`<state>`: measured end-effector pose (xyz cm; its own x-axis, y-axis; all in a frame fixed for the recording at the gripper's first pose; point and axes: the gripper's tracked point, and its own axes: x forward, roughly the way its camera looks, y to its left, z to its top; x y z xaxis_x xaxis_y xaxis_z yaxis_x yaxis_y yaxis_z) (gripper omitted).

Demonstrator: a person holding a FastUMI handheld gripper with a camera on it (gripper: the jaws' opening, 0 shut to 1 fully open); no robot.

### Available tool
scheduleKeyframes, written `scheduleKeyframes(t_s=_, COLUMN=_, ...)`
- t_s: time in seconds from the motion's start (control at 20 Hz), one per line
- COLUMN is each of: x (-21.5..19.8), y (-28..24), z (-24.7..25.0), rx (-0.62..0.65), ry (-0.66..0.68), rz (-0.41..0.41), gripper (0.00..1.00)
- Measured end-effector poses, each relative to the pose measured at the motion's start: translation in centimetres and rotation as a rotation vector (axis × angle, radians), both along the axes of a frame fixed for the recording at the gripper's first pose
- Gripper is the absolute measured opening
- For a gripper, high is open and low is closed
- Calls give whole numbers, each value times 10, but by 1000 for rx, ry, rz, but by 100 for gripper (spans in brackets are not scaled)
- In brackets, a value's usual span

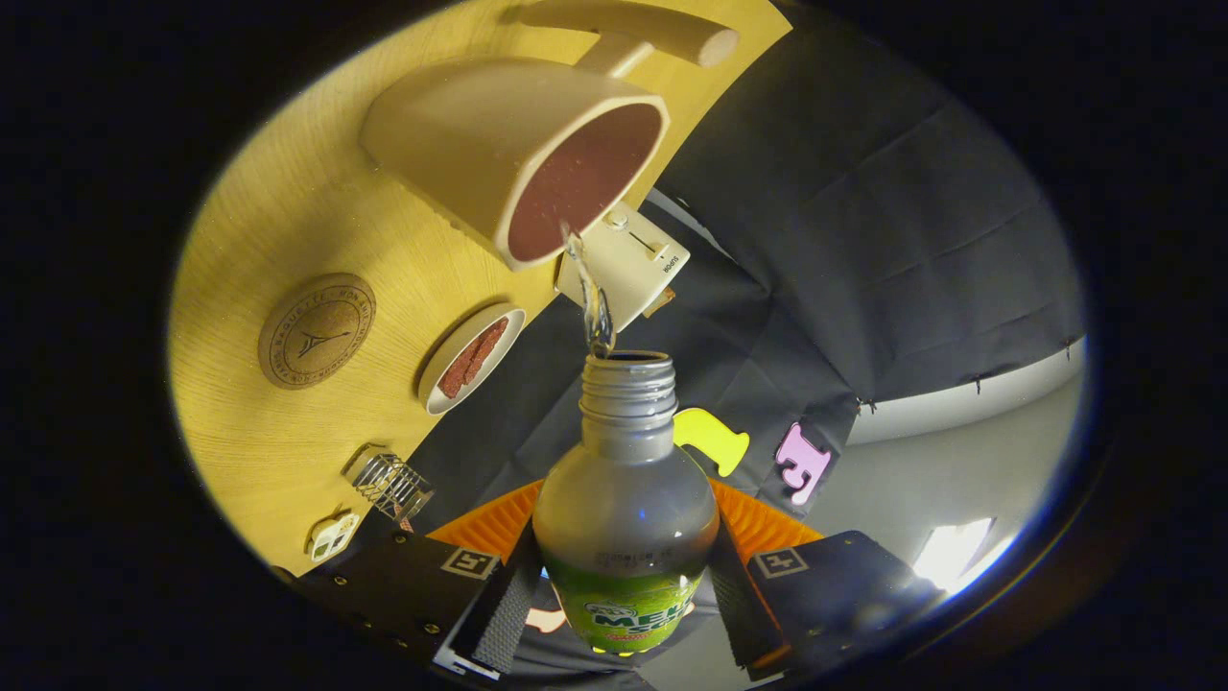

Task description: Take the bottle from table, then pour the juice into the cup, finally place the bottle on the coaster

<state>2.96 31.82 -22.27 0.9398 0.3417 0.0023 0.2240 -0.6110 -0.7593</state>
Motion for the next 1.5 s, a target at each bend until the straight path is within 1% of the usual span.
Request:
scheduleKeyframes(t_s=0.25, x=0, y=11, z=-12, rx=-56, ry=-14, rz=30, gripper=81)
scheduleKeyframes(t_s=0.65, x=-7, y=25, z=-11, rx=-135, ry=-82, rz=98, gripper=81)
scheduleKeyframes(t_s=0.8, x=-9, y=32, z=-11, rx=-152, ry=-88, rz=109, gripper=81)
scheduleKeyframes(t_s=1.15, x=-11, y=34, z=-9, rx=-156, ry=-87, rz=107, gripper=81)
scheduleKeyframes(t_s=1.5, x=-6, y=30, z=-20, rx=-110, ry=-45, rz=84, gripper=81)
